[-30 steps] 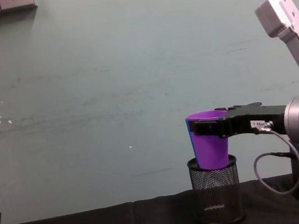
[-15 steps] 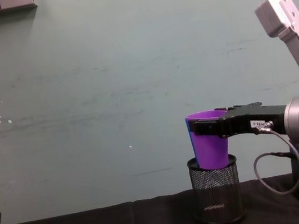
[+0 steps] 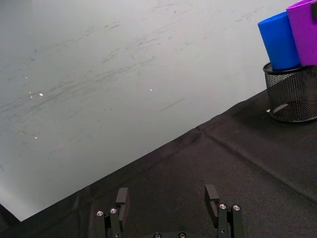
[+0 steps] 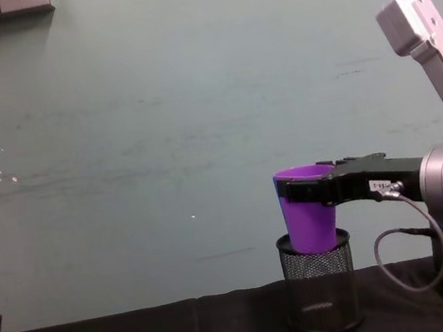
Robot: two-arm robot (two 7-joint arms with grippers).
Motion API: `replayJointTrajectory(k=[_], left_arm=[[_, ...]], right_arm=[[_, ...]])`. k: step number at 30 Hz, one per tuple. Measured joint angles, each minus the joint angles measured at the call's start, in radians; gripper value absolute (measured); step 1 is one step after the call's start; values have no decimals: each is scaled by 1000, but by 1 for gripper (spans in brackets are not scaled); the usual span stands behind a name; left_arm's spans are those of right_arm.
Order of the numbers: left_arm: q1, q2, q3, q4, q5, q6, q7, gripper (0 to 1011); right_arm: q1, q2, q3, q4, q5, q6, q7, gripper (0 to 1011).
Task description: Pick up one cup with a gripper and tap it against the other cup.
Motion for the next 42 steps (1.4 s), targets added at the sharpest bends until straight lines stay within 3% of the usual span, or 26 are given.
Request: replayJointTrajectory(k=[9,23,31,42], left_arm=[[0,0,0,0,0,0,0,1000],[0,0,0,0,0,0,0,1000],[0,0,0,0,0,0,0,1000],[0,0,0,0,0,0,0,1000]], right_arm=[[-71,14,1,-86,13,15,-2,733],[-241,88,2,-299,7,-1,-22,734],[-350,120,5,-367,-25,-61,-39,734],[-461,115,27,-347,-86,-202,-68,733]])
